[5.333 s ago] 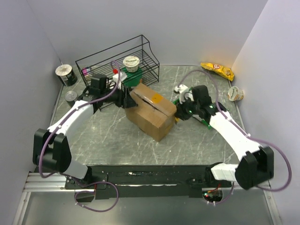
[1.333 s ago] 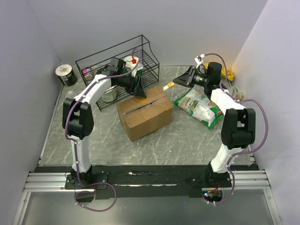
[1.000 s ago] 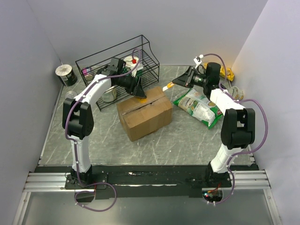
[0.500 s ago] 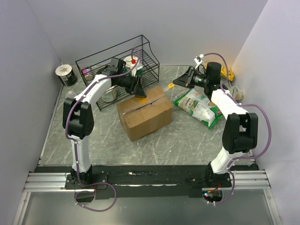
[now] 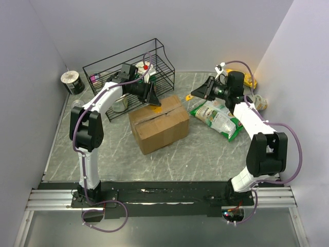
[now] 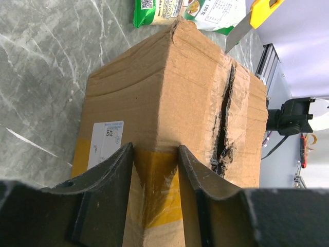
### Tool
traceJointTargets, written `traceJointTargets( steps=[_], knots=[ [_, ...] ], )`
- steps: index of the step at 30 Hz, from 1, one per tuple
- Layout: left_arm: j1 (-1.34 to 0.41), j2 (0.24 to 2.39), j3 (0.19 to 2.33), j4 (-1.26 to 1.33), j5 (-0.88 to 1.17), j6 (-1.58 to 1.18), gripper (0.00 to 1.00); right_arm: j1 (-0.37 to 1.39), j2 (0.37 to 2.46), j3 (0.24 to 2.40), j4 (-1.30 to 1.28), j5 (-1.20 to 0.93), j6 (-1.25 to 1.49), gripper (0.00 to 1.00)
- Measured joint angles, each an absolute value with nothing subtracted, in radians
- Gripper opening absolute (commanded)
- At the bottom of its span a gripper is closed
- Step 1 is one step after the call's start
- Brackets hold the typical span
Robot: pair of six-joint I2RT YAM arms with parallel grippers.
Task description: Unpack the express box
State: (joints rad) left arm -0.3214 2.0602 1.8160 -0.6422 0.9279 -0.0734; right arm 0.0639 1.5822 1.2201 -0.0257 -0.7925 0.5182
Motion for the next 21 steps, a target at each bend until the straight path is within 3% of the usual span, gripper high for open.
traceJointTargets(
  steps=[21],
  knots=[
    [-0.321,2.060,1.807,-0.620,0.931,-0.091,0.34,0.105,1.549,1.180,0.080,-0.669,0.526,0.00]
  ],
)
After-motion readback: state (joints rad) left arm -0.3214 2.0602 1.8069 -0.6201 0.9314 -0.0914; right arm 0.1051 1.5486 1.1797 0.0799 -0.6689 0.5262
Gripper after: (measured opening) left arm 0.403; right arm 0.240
